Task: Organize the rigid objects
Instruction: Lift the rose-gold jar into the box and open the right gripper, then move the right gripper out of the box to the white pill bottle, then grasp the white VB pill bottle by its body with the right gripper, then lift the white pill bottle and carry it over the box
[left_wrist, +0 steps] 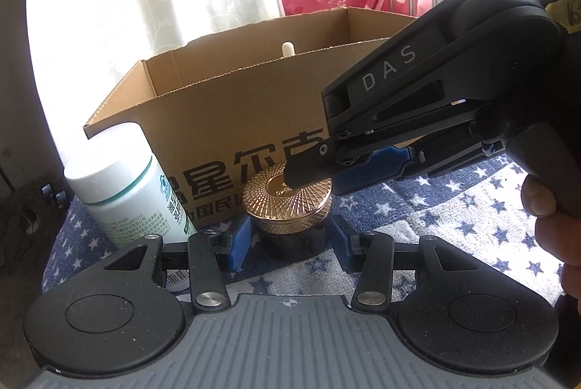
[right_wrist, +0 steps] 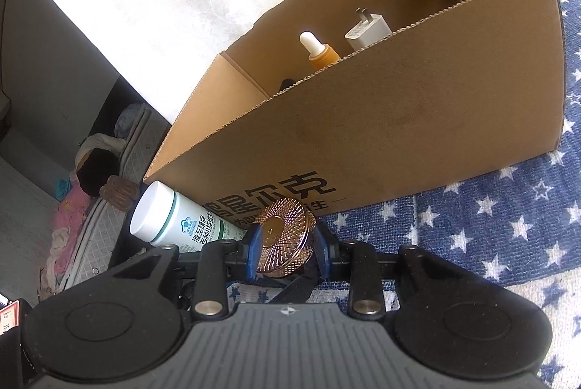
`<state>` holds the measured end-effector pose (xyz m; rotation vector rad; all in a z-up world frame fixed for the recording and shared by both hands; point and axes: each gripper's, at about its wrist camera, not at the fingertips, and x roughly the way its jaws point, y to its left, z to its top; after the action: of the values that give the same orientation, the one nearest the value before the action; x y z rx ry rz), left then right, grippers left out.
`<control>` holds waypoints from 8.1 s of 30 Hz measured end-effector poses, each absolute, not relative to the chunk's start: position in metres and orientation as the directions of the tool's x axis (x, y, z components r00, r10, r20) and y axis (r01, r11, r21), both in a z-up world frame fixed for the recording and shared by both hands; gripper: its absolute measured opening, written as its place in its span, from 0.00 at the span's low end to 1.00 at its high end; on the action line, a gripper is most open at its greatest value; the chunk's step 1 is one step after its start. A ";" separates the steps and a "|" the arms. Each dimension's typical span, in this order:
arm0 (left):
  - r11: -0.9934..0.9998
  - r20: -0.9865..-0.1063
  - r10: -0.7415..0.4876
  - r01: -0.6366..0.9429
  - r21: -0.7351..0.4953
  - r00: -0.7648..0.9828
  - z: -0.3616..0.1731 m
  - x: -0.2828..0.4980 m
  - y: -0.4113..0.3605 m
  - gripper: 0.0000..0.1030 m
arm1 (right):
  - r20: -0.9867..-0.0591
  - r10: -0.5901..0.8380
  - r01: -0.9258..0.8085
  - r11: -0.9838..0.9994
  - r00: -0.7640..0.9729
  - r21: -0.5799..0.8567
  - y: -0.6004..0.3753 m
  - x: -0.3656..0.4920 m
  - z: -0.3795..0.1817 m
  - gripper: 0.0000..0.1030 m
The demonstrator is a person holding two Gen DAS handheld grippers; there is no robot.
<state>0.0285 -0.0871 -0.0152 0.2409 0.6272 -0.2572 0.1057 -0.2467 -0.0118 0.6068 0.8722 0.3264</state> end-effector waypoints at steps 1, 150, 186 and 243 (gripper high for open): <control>0.941 -0.609 -0.171 0.311 0.131 0.775 -0.014 0.031 -0.086 0.47 | -0.609 0.508 -0.019 0.777 0.609 0.629 -0.248 0.106 -0.013 0.33; 0.992 -0.641 -0.123 0.075 -0.103 0.757 0.017 0.054 0.021 0.90 | -0.601 0.566 -0.214 0.804 0.564 0.555 -0.154 0.129 0.038 0.59; 0.967 -0.583 -0.233 0.246 -0.058 0.778 0.019 0.024 -0.051 0.52 | -0.585 0.483 -0.061 0.803 0.651 0.594 -0.200 0.083 0.040 0.41; 0.960 -0.610 -0.236 0.279 -0.026 0.756 0.007 0.030 -0.067 0.51 | -0.590 0.469 -0.048 0.808 0.657 0.588 -0.208 0.079 0.045 0.42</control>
<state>0.0303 -0.0671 0.0066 0.0682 0.6555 -0.2806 0.0794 -0.2082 0.0447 0.5692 0.8086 0.3112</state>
